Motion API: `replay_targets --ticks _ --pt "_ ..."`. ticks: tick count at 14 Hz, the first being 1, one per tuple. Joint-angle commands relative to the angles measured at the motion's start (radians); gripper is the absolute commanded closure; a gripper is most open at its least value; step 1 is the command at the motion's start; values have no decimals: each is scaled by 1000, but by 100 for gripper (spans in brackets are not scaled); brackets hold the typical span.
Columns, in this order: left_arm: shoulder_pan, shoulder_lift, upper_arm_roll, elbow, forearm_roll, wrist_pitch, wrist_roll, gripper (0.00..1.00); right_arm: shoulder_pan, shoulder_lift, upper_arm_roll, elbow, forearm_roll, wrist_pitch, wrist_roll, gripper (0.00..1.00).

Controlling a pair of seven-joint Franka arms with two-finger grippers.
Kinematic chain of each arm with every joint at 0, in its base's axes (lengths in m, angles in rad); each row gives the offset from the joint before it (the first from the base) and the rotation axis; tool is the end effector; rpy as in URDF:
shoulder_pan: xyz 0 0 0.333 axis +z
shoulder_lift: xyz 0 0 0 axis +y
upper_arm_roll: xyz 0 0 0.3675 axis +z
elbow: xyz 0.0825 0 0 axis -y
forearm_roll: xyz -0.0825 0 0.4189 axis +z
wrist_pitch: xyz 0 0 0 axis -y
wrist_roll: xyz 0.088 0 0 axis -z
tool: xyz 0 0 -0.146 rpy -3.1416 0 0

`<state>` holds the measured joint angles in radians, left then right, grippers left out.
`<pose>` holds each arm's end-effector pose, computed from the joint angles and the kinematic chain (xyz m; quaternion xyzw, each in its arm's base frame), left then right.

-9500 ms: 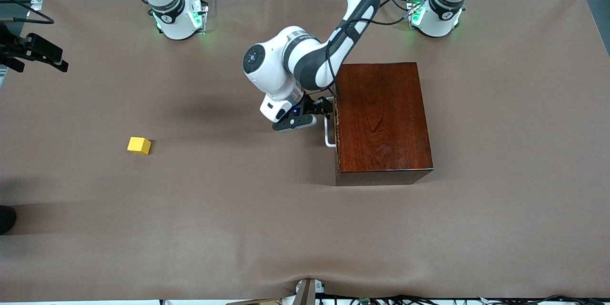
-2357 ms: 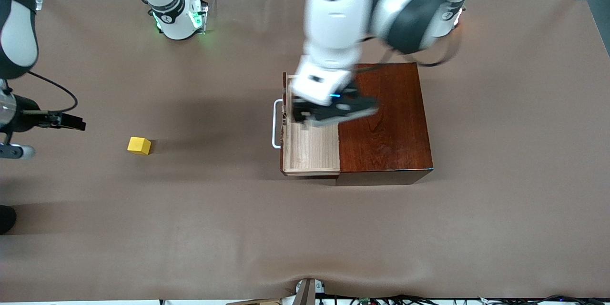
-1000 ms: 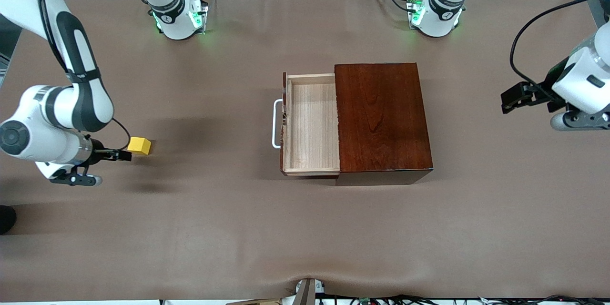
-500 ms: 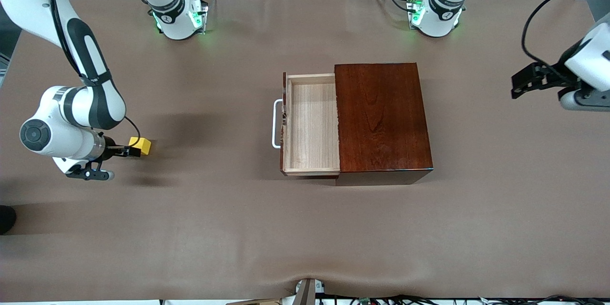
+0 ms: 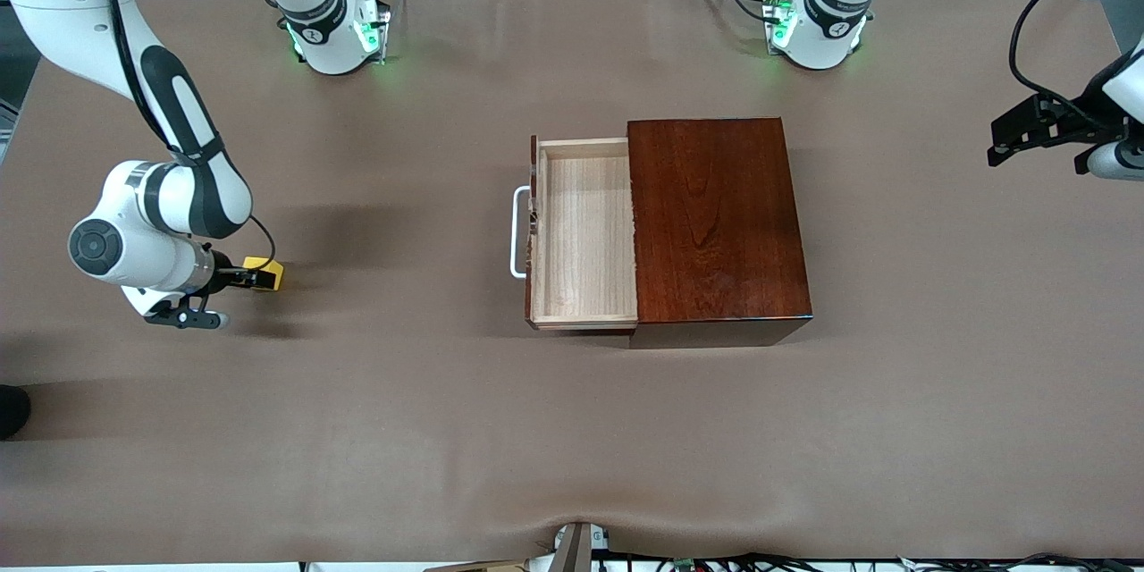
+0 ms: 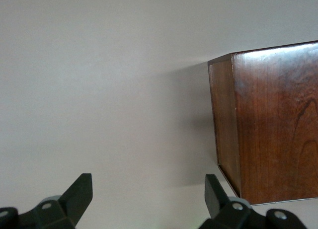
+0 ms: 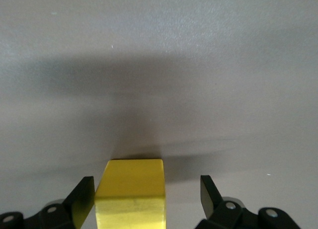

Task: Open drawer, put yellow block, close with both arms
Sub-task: 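Lower the right gripper onto the yellow cube and close on it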

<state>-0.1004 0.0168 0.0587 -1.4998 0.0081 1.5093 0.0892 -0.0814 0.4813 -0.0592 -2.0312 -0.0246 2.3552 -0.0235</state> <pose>0.5889 -0.0237 0.6575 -0.9979 0.0652 0.0037 0.0044 0.6143 -0.0882 0.1730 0.9956 -0.0467 -0.0798 0.0154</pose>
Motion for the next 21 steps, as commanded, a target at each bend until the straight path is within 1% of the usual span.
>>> replay_targets --ticks 1,5,7,8,9,10,11,12,14,16,19,21 --pt "24 -34 -22 -34 0 6 1 0 -18 -15 16 -15 3 3 10 27" --pt "22 -32 -20 -30 0 -17 -2 0 -9 -16 19 -18 3 -22 105 28" --pt "13 -35 -28 -26 -2 -27 -47 0 -8 -18 19 -18 3 -36 108 28" --pt "14 -35 -43 -26 -2 -41 -57 0 -9 -20 19 -18 3 -43 108 38" --pt "21 -38 -48 -28 0 -44 -57 0 -9 -21 19 -18 3 -47 108 61" --pt "22 -43 -50 -31 0 -44 -57 0 -8 -23 21 -17 3 -53 108 78" --pt "21 -43 -50 -33 0 -46 -57 0 -8 -24 21 -15 3 -56 108 90" --pt "21 -44 -50 -31 0 -46 -57 0 -6 -27 21 -14 3 -57 109 100" --pt "15 -47 -51 -30 0 -46 -57 0 -5 -36 22 -3 3 -88 111 100" --pt "19 -54 -75 -37 0 -46 -65 0 -1 -61 24 18 3 -144 114 100" --pt "22 -52 -77 -39 0 -46 -71 0 20 -105 56 68 15 -273 251 100" --pt "24 -52 -77 -40 0 -46 -68 0 58 -157 58 81 15 -333 315 100"
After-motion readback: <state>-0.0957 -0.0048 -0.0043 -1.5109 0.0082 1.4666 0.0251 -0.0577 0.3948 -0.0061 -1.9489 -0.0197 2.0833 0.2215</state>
